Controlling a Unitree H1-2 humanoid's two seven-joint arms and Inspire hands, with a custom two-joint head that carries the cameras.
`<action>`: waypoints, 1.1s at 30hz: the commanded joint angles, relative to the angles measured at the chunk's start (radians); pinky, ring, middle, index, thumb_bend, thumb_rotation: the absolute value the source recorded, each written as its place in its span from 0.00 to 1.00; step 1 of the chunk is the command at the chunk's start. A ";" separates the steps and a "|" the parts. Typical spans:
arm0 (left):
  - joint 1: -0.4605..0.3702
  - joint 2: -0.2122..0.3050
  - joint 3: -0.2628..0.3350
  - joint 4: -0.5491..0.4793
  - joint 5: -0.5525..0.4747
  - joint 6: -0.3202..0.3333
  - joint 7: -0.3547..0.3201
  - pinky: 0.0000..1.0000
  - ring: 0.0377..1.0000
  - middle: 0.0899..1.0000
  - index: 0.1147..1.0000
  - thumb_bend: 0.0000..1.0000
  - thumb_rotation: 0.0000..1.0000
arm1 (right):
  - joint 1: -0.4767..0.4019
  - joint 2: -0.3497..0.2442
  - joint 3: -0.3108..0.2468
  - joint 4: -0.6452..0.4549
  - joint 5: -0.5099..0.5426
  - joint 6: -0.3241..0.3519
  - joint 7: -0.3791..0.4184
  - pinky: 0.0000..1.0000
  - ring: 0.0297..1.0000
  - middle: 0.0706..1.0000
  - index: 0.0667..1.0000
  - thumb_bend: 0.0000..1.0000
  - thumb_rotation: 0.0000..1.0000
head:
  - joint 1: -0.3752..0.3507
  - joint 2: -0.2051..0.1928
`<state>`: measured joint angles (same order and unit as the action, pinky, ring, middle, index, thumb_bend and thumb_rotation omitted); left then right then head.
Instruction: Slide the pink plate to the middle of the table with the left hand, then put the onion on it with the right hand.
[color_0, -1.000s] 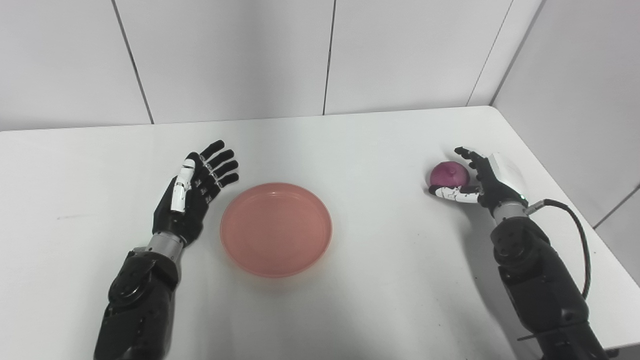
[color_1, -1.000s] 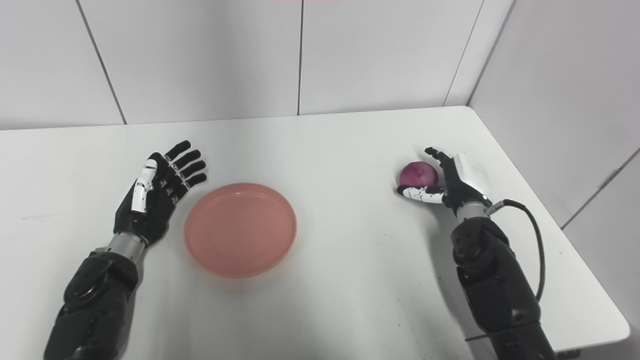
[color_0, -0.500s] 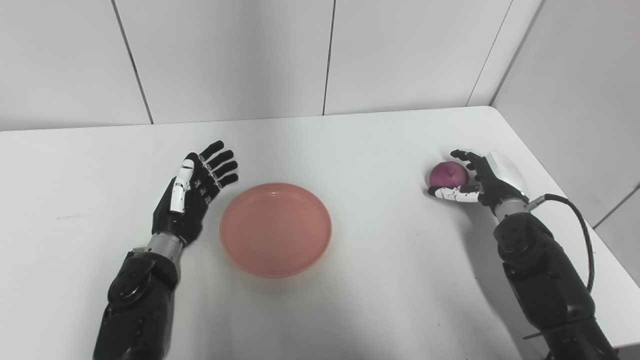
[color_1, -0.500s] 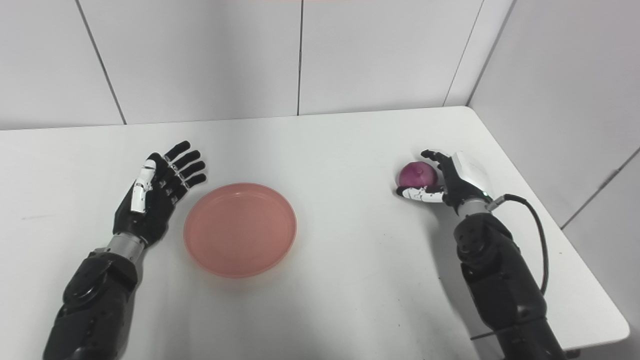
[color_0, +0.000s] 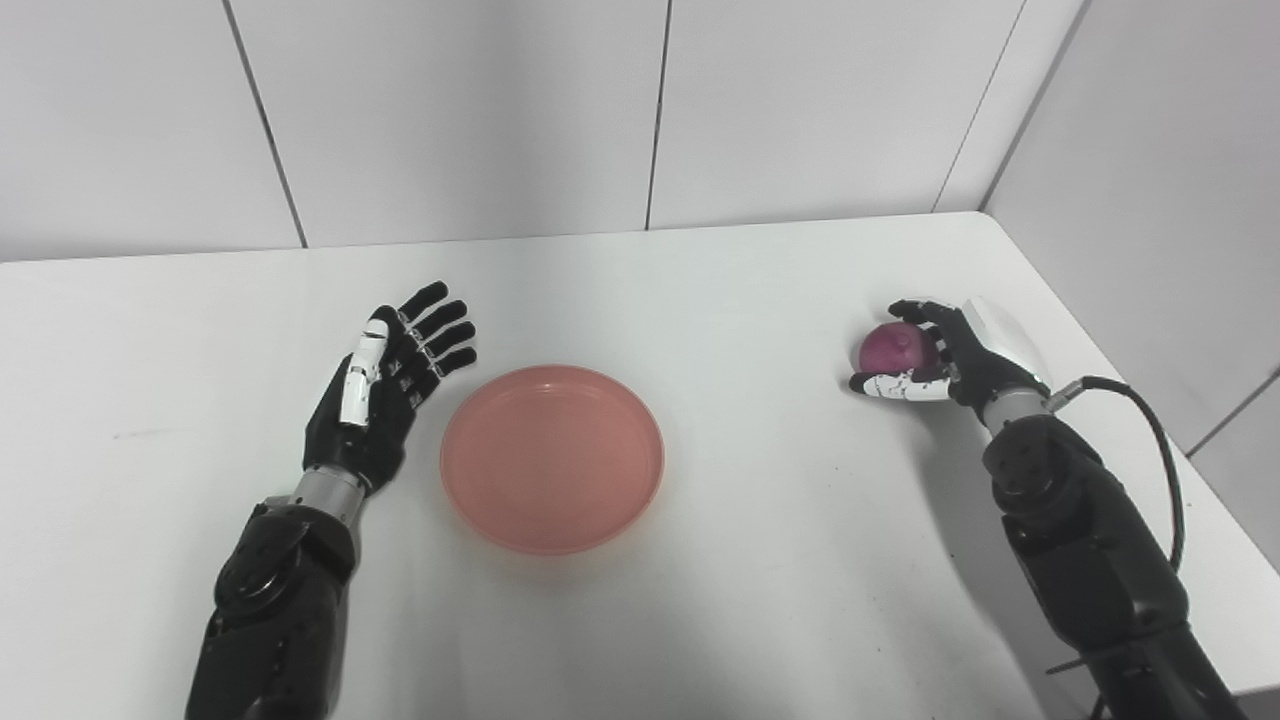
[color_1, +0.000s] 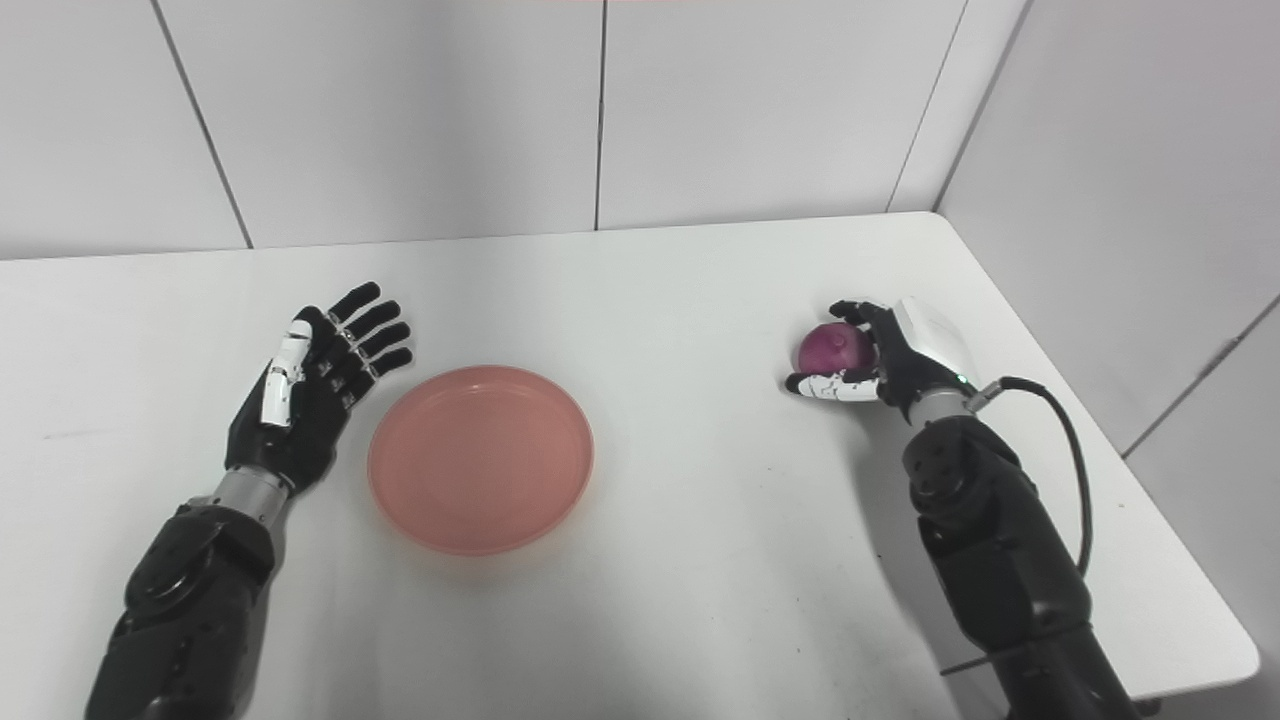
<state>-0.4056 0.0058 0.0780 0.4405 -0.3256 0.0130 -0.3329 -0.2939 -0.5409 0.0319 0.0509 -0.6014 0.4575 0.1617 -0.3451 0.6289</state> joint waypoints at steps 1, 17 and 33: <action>0.016 0.007 -0.002 0.008 0.006 0.011 0.008 0.78 0.80 0.79 0.77 0.39 0.97 | -0.038 -0.027 -0.006 -0.019 0.000 -0.002 -0.006 0.68 0.77 0.80 0.79 1.00 0.34 | 0.001 -0.001; 0.021 0.004 -0.001 0.001 0.003 0.017 0.009 0.78 0.80 0.79 0.77 0.39 0.96 | -0.035 -0.030 -0.015 -0.014 0.015 -0.018 -0.020 0.63 0.70 0.73 0.72 0.89 0.21 | -0.001 0.002; 0.022 0.006 -0.001 0.003 0.004 0.017 0.013 0.78 0.80 0.79 0.77 0.39 0.96 | -0.041 -0.025 -0.025 0.010 0.034 -0.076 -0.119 0.48 0.50 0.53 0.45 0.52 0.13 | -0.001 0.002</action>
<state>-0.4005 0.0053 0.0775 0.4329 -0.3257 0.0147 -0.3284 -0.2951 -0.5429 0.0225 0.0810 -0.5644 0.4245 0.0723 -0.3467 0.6320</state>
